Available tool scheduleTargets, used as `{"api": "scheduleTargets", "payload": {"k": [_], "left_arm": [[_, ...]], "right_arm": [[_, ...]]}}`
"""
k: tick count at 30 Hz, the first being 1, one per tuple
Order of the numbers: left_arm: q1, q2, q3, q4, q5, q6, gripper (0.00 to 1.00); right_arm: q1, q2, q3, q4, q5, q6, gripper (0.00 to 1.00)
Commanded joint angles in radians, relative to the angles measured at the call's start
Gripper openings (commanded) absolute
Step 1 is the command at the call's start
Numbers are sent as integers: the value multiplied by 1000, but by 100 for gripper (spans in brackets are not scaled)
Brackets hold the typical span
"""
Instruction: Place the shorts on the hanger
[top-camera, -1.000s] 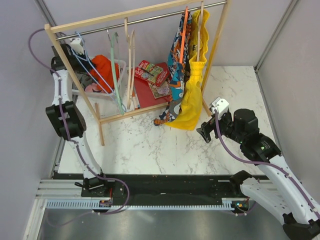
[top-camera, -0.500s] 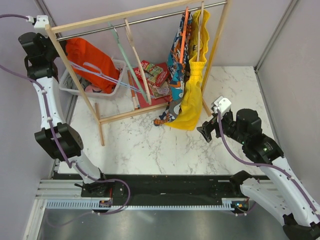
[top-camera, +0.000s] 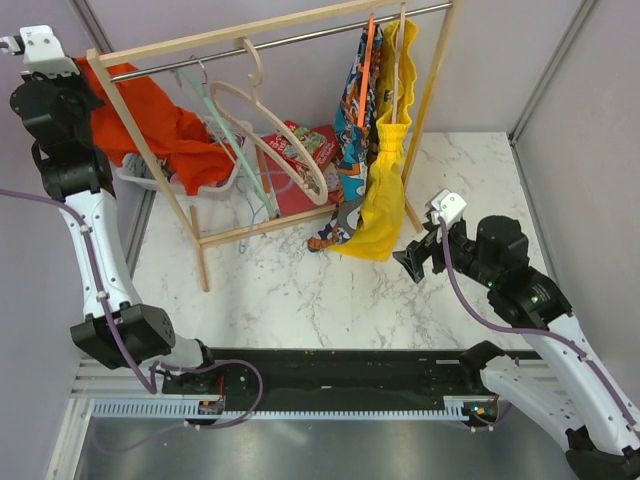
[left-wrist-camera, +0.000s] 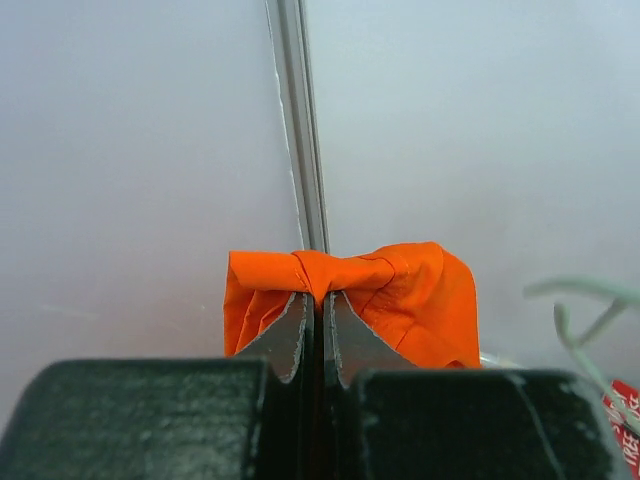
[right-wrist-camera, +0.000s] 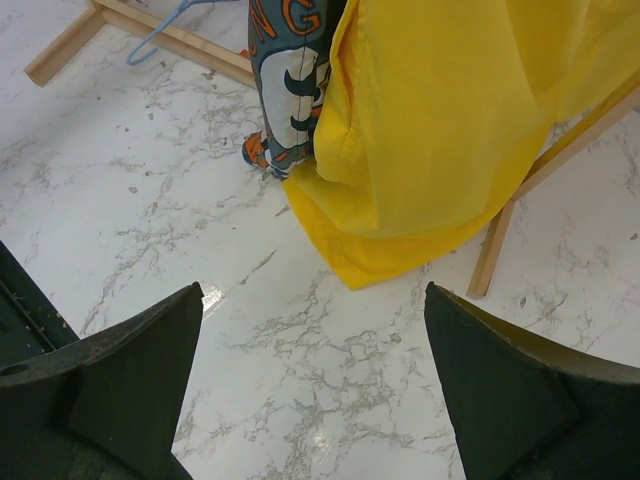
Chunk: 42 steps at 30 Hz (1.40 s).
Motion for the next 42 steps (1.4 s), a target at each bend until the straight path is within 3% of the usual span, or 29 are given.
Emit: {"api": "scheduleTargets", "payload": {"k": [1,15,29,32,39,42], "left_arm": [[7,-70,25,111,-43,35,2],[6,-271,76,67,-155,86,2],[6,-434,159,-65,-131,118,2],[6,-484,154,-167,13,61,2],[6,-599,-55,-320,739,-164,2],[6,-627,-157,-289,936,-304,2]], "right_arm": [[-6,1,60,23,-23,7,98],[-6,4,83,26,-38,7,98],[-4,-17,118,3,-44,-1,98],[-4,-20,115,0,-54,3,98],[-4,-32,103,-3,-60,4,98],[-4,-42,94,-8,-51,3,98]]}}
